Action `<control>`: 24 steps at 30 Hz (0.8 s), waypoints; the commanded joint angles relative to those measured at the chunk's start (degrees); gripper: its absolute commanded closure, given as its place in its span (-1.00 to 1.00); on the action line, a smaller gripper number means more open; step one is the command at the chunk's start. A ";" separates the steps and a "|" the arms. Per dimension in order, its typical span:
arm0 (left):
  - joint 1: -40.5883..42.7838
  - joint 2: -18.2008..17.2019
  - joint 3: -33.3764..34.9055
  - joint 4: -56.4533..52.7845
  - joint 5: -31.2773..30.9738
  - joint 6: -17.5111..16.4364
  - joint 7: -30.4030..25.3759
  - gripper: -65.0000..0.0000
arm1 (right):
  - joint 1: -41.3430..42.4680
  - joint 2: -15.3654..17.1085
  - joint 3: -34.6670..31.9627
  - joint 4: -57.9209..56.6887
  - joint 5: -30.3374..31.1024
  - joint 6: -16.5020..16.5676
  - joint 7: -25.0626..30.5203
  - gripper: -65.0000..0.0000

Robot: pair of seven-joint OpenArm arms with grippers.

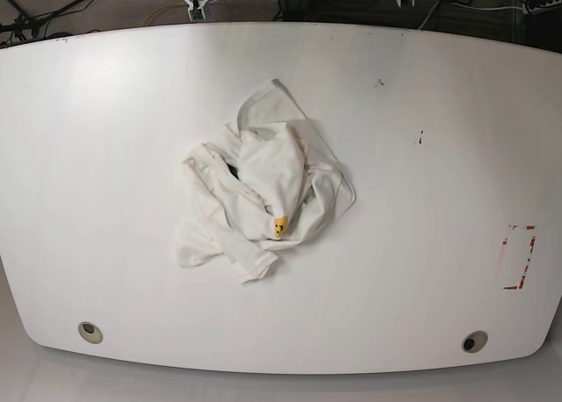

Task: Fold the T-shirt properly

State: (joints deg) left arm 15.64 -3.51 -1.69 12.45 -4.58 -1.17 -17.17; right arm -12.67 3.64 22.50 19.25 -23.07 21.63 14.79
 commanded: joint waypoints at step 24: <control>35.39 -6.91 -0.28 55.73 -0.39 -0.11 6.14 -0.34 | -34.06 -9.22 -0.30 48.58 9.66 3.91 -0.68 0.45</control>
State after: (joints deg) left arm 47.88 -9.58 -1.83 65.56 -4.84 -1.30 -10.00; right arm -43.33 -4.95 22.04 63.31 -15.73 24.58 13.87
